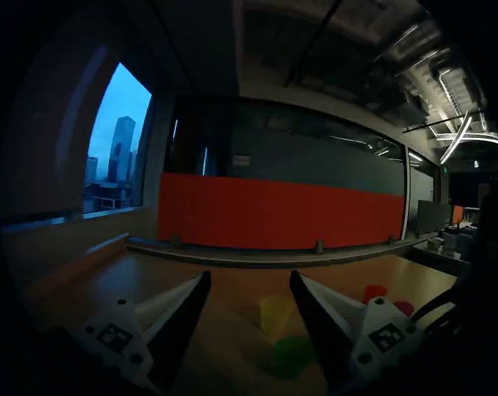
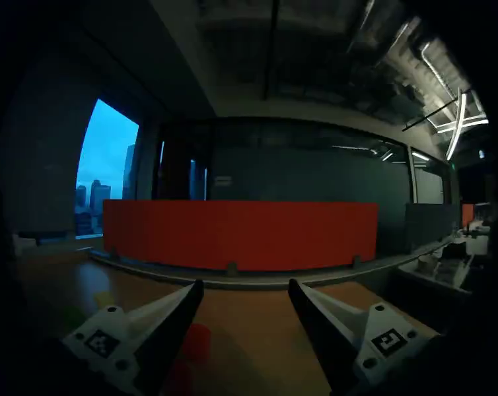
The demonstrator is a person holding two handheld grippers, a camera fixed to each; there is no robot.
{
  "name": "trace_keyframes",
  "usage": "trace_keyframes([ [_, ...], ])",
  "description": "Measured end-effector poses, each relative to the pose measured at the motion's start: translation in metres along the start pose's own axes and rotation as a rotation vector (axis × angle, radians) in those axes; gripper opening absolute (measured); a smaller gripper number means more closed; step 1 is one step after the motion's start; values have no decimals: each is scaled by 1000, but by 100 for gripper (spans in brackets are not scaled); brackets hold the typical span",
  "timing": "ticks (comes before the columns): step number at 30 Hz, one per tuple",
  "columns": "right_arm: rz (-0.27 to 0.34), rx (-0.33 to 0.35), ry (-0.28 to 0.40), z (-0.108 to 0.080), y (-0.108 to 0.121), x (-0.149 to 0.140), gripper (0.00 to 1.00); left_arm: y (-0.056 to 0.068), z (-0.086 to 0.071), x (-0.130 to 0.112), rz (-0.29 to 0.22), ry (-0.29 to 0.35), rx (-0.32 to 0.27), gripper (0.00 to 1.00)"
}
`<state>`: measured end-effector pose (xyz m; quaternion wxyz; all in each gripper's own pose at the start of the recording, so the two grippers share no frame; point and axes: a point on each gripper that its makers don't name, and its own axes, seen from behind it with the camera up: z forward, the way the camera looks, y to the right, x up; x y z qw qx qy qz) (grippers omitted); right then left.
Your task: Pour water
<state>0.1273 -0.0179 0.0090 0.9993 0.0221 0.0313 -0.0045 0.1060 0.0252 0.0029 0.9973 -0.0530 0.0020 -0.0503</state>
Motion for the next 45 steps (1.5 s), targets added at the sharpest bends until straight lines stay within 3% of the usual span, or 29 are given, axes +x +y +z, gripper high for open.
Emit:
trace_keyframes([
  [5,8,-7,2,-4,3,-6,99,-6,-4,-10,-1,2,25,88],
  [17,-14,-16,-46,-12,2,-37,99,-14,-12,-32,73,29,102,88],
  [24,12,-26,-77,-14,5,-53,99,-14,-12,-52,74,30,113,88],
  [32,19,-44,-82,-13,9,-54,99,-23,-13,-65,122,34,136,88],
  [45,0,-69,-89,-14,16,-50,100,-37,-8,-87,93,23,134,88],
])
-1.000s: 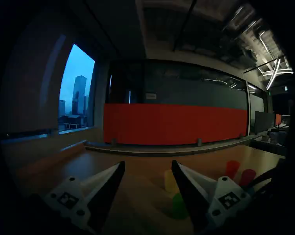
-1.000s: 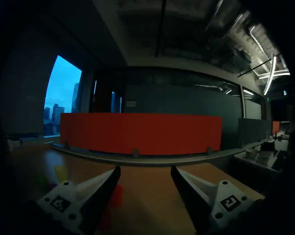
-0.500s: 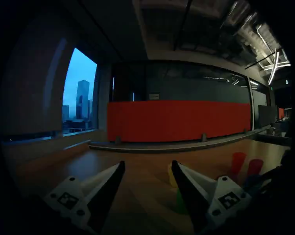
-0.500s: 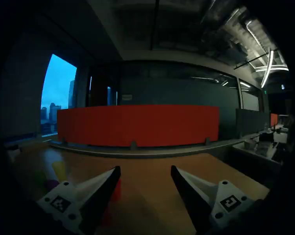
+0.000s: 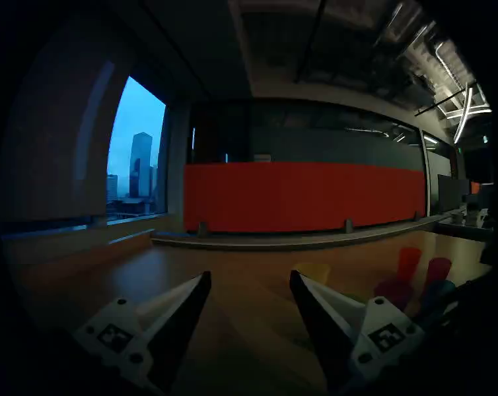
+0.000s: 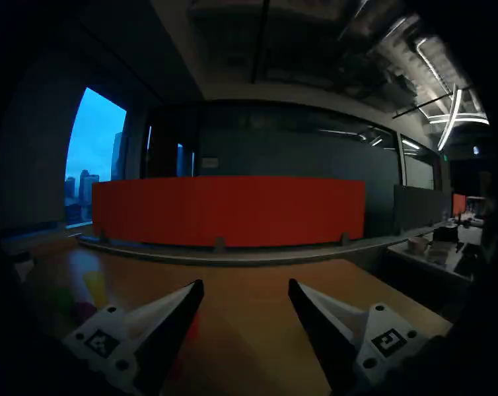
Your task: Pour water
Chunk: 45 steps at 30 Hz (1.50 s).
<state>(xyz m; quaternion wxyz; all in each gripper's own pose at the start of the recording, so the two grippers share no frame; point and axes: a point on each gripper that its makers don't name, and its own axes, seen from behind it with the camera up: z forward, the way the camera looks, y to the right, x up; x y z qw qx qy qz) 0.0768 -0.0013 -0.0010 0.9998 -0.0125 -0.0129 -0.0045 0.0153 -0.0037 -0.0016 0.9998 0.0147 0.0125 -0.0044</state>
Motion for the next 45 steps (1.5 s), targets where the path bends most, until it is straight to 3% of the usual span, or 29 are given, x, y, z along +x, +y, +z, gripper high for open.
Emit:
trace_keyframes([
  [11,-7,-3,0,2,0,3,100,-5,3,-11,-7,-11,-1,88],
  [29,-15,-11,5,-1,4,7,100,-3,4,-15,7,-24,-7,88],
  [45,-27,-23,66,-16,18,16,100,-4,4,-16,8,-25,-8,88],
])
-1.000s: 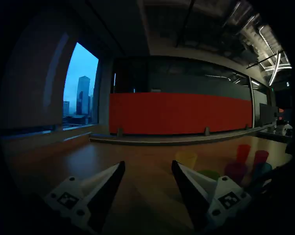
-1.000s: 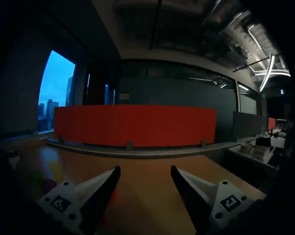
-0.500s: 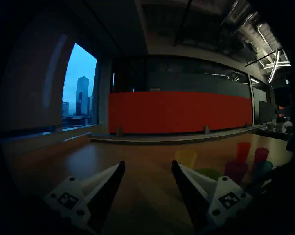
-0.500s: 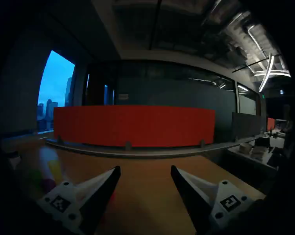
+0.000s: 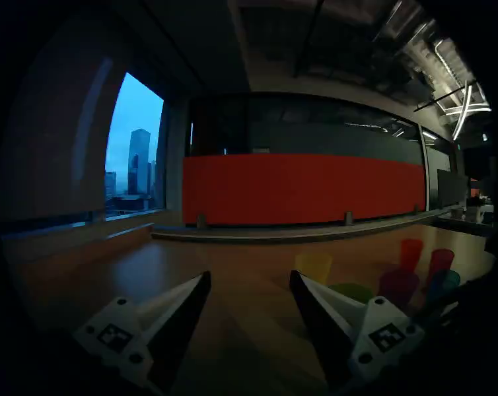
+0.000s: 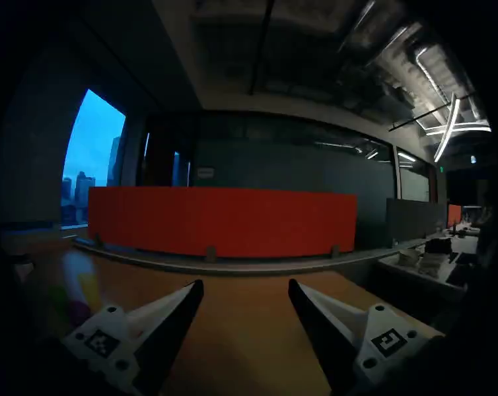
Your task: Pour water
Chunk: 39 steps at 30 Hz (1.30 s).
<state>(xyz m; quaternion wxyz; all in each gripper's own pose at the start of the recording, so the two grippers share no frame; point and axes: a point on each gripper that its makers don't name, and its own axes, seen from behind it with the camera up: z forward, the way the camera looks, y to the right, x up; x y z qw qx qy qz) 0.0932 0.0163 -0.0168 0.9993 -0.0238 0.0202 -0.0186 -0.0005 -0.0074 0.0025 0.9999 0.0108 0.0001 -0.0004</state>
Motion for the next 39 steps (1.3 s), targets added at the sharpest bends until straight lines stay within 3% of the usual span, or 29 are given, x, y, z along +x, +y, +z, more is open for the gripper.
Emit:
trace_keyframes([
  [14,6,2,16,-1,4,-31,100,0,0,0,0,0,0,88],
  [23,3,37,13,7,-12,-53,100,0,0,-1,0,0,0,88],
  [30,48,55,-10,9,-19,-73,100,0,0,0,0,0,0,88],
  [39,59,58,-29,11,-23,-85,100,0,1,0,0,0,0,88],
])
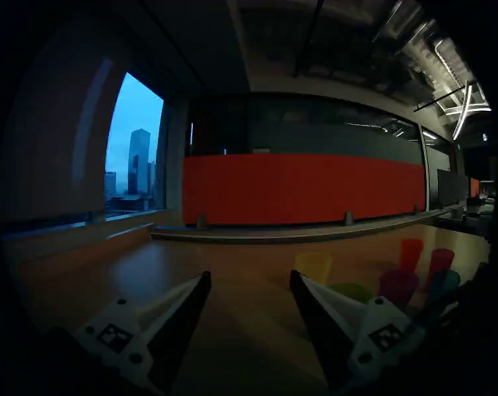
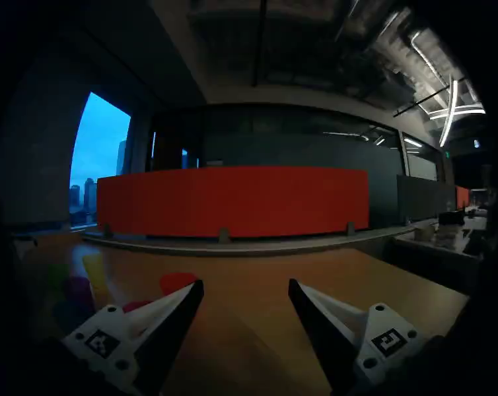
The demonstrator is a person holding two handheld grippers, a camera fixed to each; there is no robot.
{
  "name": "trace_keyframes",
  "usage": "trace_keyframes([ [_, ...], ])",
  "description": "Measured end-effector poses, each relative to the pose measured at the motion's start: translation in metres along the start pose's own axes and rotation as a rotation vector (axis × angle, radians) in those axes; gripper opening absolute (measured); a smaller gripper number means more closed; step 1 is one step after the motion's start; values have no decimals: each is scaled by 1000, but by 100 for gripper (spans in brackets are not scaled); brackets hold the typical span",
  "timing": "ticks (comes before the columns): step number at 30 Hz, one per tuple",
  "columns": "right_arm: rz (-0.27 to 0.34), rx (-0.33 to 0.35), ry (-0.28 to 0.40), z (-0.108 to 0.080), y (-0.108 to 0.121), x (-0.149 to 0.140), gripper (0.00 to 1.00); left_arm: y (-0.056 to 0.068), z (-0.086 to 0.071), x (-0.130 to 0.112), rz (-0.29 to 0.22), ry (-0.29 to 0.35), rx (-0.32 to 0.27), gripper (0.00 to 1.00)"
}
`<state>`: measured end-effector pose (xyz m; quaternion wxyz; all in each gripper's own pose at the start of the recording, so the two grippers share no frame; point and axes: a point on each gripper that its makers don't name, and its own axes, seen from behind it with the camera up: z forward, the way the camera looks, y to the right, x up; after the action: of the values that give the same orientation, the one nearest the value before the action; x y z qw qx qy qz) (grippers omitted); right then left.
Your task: Pour water
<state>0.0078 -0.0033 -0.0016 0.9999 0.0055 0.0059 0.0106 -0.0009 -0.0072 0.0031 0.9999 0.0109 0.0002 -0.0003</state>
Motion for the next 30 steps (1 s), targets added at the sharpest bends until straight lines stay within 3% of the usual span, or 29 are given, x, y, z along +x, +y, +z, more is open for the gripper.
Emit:
trace_keyframes([
  [8,13,0,-6,4,3,-9,100,0,0,0,0,0,0,88],
  [30,-22,-2,-11,2,0,-7,100,0,-1,0,0,0,0,88],
])
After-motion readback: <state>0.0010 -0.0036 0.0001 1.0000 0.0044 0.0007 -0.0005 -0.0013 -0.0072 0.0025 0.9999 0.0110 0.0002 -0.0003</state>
